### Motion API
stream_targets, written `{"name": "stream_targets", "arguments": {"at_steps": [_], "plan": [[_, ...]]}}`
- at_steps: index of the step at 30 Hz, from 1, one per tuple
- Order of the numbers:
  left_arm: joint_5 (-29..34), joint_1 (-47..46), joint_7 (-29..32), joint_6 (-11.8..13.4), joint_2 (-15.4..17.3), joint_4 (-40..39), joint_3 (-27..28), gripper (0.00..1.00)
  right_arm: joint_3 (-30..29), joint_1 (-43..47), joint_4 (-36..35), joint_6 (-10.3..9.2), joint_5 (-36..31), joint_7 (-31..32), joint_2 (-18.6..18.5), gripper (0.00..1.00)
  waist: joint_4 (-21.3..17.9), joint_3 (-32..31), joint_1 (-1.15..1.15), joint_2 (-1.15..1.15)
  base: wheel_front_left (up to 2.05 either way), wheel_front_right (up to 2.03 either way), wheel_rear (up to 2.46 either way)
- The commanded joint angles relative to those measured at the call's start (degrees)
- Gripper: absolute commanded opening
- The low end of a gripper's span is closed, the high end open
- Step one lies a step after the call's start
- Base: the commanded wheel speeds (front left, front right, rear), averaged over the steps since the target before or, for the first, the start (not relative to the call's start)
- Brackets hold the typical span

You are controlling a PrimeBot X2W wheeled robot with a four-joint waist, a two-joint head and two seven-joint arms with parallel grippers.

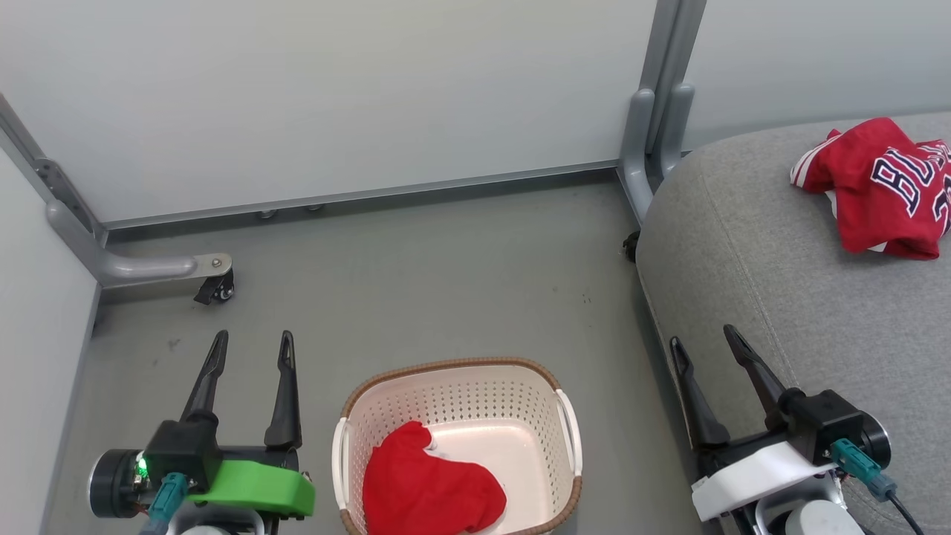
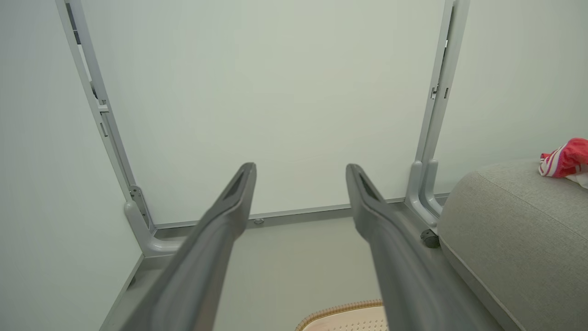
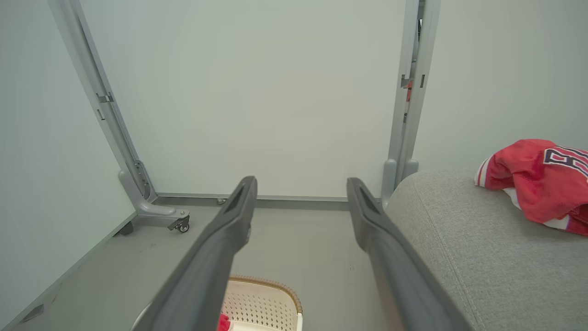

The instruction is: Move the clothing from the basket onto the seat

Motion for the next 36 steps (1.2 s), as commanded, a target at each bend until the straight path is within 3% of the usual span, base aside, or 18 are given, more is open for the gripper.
{"name": "stream_targets", "arguments": {"at_steps": [1,20,36], "plan": [[0.6,0.9,0.1,0.1,0.0,-0.2,0.0,1.0,0.2,0.7,-0.3,-0.06,0.4,-0.1,-0.2,1.0,0.0,0.1,0.01,0.0,0.0,0.0,0.0],[0.9,-1.7,0.1,-0.2,-0.1,0.3,0.3,1.0,1.0,-1.9,0.2,-0.06,0.4,-0.1,-0.2,1.0,-1.3,3.0,0.01,0.0,0.0,0.0,0.0],[2.0,-17.1,0.1,-2.3,1.9,9.5,-6.6,1.0,1.8,-11.6,-2.7,-0.06,-1.5,-0.1,-0.2,1.0,-9.2,14.8,0.01,0.0,0.0,0.0,0.0]]}}
